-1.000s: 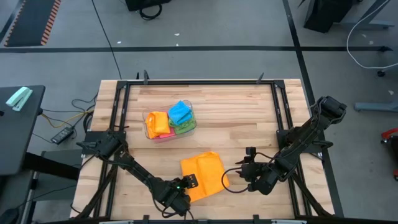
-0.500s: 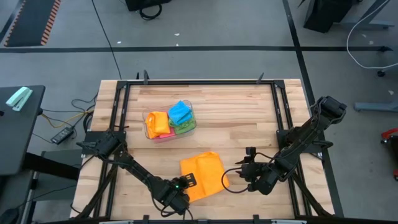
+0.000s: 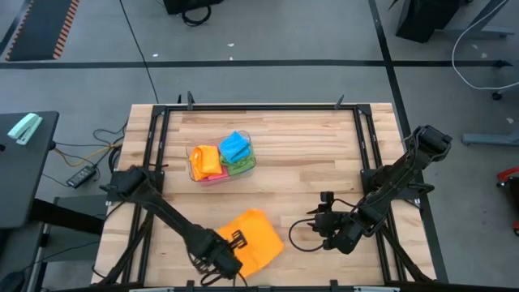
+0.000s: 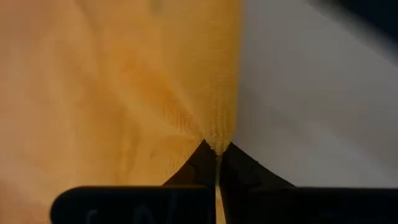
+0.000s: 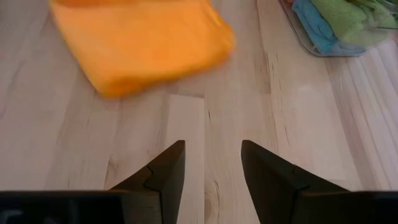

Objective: Fold microfiber towels
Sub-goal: Fold the yellow microfiber towel

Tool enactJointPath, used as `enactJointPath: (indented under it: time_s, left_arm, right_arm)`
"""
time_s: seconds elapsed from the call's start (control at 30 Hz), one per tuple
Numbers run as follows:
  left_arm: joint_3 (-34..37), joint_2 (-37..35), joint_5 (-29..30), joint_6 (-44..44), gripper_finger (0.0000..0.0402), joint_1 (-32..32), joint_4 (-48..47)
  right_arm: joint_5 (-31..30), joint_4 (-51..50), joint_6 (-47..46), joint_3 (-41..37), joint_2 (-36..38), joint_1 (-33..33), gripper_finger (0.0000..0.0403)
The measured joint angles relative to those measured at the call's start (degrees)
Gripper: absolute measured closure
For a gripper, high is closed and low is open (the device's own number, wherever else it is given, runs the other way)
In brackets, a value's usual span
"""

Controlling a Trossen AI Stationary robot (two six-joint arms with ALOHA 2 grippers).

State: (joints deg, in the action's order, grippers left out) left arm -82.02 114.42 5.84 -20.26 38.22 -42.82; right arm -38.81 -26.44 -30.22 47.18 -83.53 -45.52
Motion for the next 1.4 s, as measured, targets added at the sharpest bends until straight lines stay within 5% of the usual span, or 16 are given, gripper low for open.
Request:
enactJointPath:
  time_s: [0.43, 1.4]
  left_arm:
    - [-0.1, -2.7, -10.5, 16.7, 0.0387, 1.9, -5.5]
    - [-3.6, 0.4, -7.8, -4.6, 0.0392, -3.2, -1.0]
  right_arm:
    - [-0.4, 0.0, 0.0, 0.0, 0.0, 0.0, 0.0237]
    - [-1.5, 0.5, 1.5, 0.0, 0.0, 1.0, 0.0237]
